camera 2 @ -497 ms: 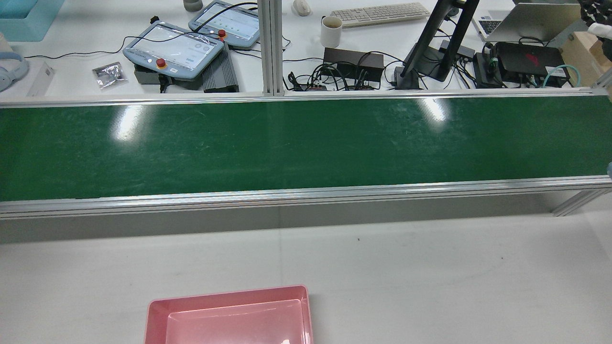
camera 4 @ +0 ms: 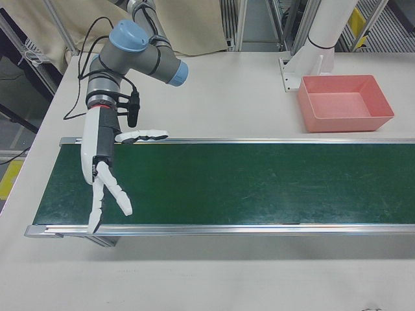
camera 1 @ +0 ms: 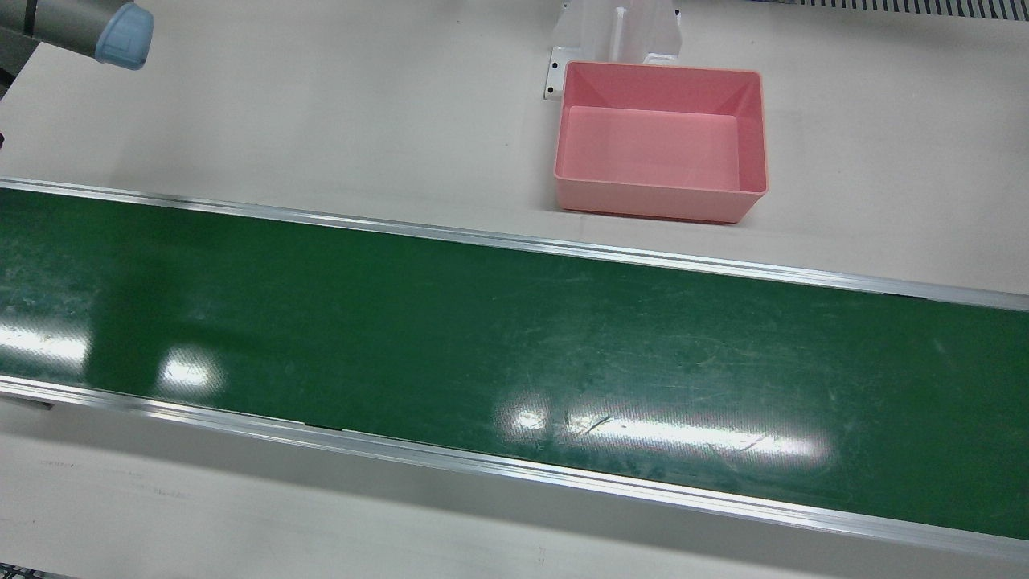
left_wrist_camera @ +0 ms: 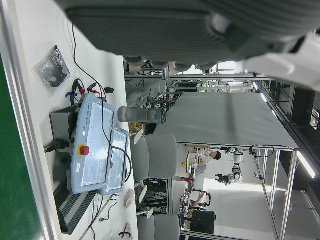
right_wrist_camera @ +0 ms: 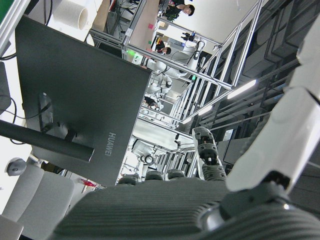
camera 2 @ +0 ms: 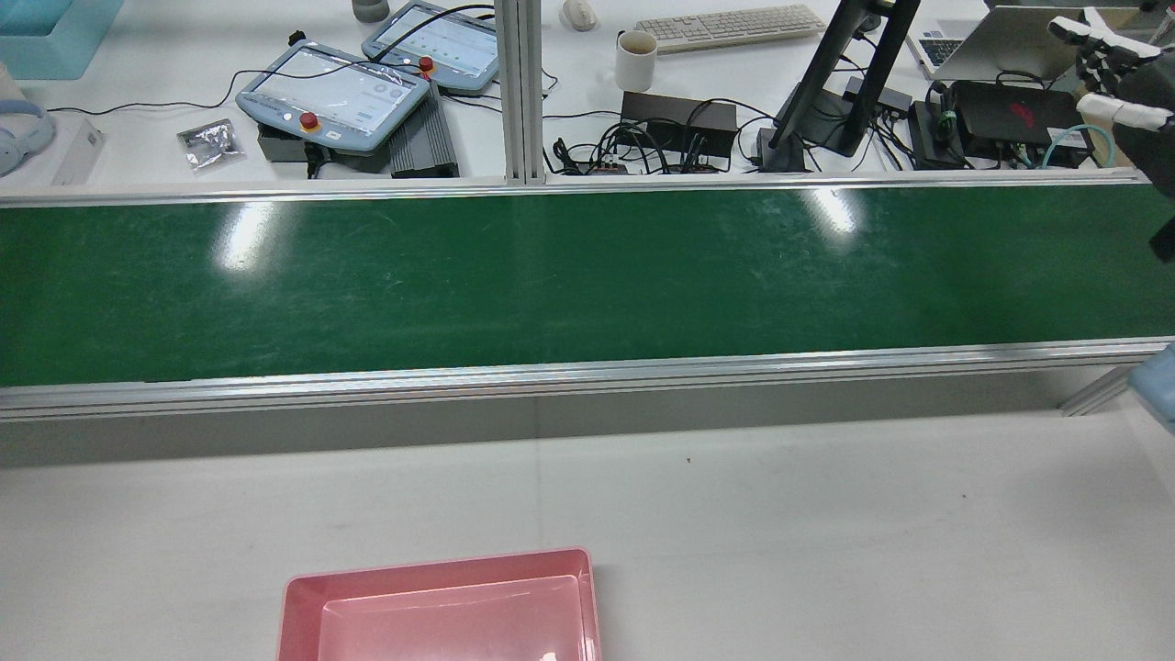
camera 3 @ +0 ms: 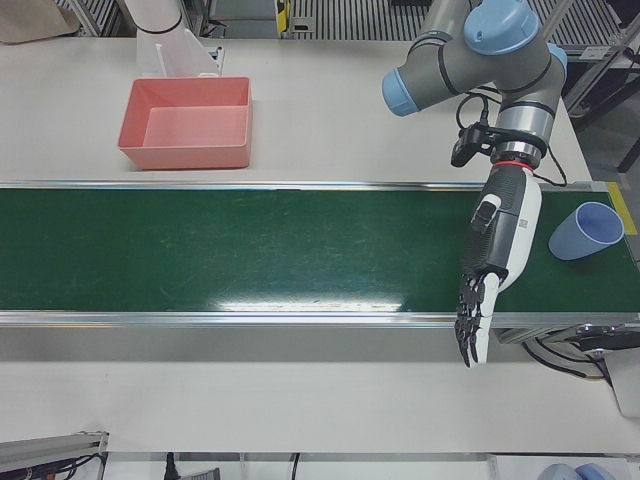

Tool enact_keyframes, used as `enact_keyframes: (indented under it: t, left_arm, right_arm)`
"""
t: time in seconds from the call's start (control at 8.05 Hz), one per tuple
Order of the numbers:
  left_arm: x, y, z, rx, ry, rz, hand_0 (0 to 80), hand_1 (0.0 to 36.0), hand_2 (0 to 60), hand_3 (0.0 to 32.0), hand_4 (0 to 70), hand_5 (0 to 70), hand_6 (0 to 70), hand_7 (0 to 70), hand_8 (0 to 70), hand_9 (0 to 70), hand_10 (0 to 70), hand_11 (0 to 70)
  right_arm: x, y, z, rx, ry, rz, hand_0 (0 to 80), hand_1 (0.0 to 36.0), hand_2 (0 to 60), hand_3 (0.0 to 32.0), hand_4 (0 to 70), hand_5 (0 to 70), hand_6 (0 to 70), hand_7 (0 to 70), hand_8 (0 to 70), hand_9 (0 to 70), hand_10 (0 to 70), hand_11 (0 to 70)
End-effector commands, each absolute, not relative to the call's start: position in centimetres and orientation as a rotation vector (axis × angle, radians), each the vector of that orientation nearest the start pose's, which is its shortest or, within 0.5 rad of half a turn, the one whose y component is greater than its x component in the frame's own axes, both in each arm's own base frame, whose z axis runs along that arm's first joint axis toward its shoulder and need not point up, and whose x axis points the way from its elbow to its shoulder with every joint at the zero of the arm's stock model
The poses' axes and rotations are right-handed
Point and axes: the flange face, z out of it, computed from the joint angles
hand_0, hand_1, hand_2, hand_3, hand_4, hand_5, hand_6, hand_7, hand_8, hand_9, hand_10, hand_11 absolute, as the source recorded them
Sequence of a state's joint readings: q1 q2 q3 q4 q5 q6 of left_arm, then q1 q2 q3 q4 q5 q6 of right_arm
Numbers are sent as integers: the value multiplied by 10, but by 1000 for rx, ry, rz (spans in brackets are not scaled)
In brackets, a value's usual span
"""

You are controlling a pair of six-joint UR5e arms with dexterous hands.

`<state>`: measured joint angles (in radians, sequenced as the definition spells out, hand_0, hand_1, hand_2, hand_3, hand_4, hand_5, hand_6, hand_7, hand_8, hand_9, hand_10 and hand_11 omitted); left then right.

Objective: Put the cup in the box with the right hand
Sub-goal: 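Move the right hand down toward the green conveyor belt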

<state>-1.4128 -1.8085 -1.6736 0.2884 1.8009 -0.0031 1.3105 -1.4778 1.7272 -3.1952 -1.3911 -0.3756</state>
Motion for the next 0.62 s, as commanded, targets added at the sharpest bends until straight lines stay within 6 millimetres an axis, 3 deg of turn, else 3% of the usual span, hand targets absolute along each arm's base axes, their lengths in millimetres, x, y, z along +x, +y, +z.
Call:
enact_keyframes:
  t: [0.0, 0.25, 0.5]
  left_arm:
    - [-19, -582, 538, -396, 2061, -1956, 0, 0, 0, 0, 0, 0, 0, 0, 0, 0, 0, 0]
    - [-19, -582, 539, -396, 2060, -1957, 0, 0, 0, 0, 0, 0, 0, 0, 0, 0, 0, 0]
    - [-19, -582, 539, -396, 2060, -1957, 0, 0, 0, 0, 0, 0, 0, 0, 0, 0, 0, 0]
  right_arm:
    - [-35, -546, 589, -313, 2713, -2006, 414, 114, 113, 0, 0, 28, 0, 0, 0, 1, 0, 0]
    - [-32, -542, 591, -322, 2699, -2032, 458, 143, 122, 0, 0, 36, 0, 0, 0, 0, 0, 0]
    - [-12, -506, 605, -338, 2569, -2244, 459, 130, 100, 0, 0, 31, 0, 0, 0, 8, 0, 0]
